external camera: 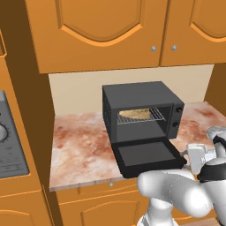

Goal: Pull the toaster oven rack outwards. Pick up the baguette from the plate and place it on the toaster oven rack. Close the toaster oven door fully and set the temperature to the lowest setting.

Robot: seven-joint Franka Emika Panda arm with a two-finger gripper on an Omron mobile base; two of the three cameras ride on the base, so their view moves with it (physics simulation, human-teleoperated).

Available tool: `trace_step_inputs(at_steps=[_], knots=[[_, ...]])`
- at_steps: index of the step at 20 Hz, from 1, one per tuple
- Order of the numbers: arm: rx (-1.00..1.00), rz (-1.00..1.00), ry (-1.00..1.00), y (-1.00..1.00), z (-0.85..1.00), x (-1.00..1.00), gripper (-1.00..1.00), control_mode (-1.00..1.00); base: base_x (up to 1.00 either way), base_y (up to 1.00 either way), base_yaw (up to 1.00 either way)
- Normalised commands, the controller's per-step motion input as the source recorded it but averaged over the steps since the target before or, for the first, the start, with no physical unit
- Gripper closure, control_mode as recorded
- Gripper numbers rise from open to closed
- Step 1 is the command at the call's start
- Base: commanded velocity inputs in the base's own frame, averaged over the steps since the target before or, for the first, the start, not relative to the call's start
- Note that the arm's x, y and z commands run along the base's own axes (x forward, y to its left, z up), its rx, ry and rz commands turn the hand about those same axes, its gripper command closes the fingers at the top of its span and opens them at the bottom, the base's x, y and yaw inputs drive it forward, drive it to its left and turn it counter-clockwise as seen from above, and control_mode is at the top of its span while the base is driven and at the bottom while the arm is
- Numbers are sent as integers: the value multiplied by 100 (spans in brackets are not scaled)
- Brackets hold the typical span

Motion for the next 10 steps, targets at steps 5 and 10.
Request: trace_step_inputs(at_steps=[5,10], knots=[[-5,0,-4,17,-19,0,-100,-100,0,0,0],[-3,0,-4,24,-2,0,-100,-100,0,0,0]])
